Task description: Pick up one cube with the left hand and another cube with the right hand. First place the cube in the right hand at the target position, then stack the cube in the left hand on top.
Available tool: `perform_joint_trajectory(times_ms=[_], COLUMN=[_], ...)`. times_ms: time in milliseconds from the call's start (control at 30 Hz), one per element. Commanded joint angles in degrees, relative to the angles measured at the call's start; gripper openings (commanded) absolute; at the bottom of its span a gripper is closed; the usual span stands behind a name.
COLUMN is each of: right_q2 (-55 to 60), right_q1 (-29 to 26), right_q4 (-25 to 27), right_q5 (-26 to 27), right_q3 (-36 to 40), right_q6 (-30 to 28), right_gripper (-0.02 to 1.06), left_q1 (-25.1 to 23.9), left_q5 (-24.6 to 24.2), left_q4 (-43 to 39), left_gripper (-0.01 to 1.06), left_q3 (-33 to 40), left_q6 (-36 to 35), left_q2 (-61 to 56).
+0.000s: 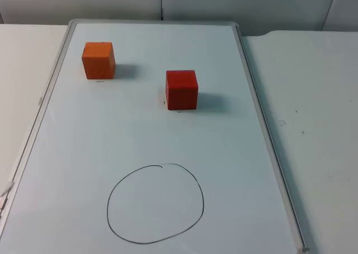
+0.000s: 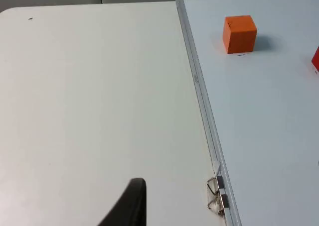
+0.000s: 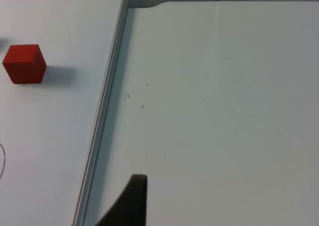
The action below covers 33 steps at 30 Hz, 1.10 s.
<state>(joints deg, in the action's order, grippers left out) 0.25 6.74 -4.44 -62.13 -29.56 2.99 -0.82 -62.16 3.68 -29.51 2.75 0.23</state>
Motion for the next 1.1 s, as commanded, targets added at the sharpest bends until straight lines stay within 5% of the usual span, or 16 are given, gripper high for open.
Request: perform_joint_trajectory(times_ms=[0, 1067], right_q2=[-0.25, -0.25], right_q1=[-0.40, -0.40], right_q4=[0.24, 0.24], right_q5=[0.34, 0.34], right_q3=[0.37, 0.37], right_q6=[-0.38, -0.38], right_gripper=[1.05, 1.05], left_q1=[-0.18, -0.18], left_q5=[1.27, 23.18], left_q4=[0.58, 1.82], left_gripper=[1.05, 1.05], left_q3=[-0.59, -12.70], left_q6=[-0.19, 1.35], left_q2=[-0.23, 25.15])
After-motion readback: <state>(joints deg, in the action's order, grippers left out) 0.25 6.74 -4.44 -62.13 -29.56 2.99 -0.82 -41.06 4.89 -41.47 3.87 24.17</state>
